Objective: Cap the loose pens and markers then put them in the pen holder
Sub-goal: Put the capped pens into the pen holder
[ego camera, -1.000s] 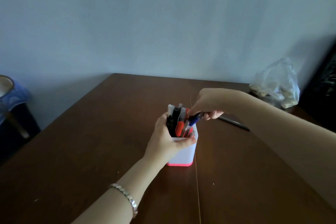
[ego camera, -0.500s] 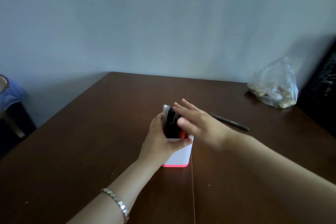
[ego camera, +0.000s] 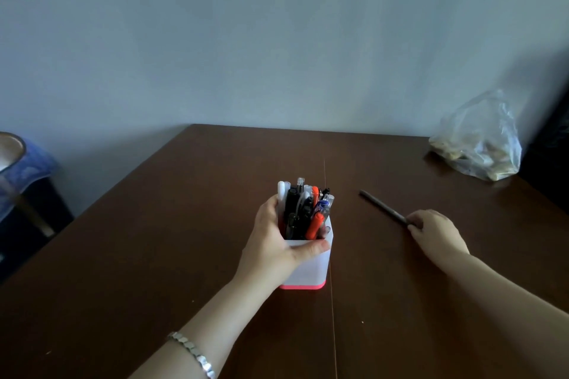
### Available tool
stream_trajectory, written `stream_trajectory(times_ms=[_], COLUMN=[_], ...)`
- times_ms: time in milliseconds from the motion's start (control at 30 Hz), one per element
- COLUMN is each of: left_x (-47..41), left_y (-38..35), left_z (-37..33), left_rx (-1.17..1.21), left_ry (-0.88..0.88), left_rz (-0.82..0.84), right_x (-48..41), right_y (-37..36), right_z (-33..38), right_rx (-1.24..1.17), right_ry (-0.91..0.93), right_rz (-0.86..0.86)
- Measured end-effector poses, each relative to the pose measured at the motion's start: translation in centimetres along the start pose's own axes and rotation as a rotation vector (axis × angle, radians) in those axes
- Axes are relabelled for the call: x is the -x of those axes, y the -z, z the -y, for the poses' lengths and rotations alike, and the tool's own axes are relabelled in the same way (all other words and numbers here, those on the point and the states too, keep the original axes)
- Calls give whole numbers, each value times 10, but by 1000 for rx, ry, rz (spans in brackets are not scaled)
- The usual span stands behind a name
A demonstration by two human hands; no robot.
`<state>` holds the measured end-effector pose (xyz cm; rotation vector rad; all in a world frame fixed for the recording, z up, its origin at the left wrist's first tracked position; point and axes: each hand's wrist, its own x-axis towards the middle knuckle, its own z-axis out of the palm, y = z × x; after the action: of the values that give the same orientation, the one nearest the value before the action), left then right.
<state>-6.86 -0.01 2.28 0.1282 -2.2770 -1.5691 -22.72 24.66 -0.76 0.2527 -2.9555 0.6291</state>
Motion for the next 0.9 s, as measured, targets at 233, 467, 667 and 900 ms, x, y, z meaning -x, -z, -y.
stream_trajectory(times_ms=[233, 467, 667, 900], left_x=[0, 1, 1, -1], left_y=[1, -2, -3, -3], left_z=[1, 4, 4, 3], left_rx=[-16, -4, 3, 5], left_ry=[3, 9, 10, -15], left_rz=[10, -6, 13, 8], right_x=[34, 78, 70, 81], right_y=[55, 129, 91, 43], right_z=[58, 133, 165, 163], right_rx=[-716, -1043, -811, -310], right_ry=[94, 459, 480, 607], right_rz=[-136, -254, -207, -183])
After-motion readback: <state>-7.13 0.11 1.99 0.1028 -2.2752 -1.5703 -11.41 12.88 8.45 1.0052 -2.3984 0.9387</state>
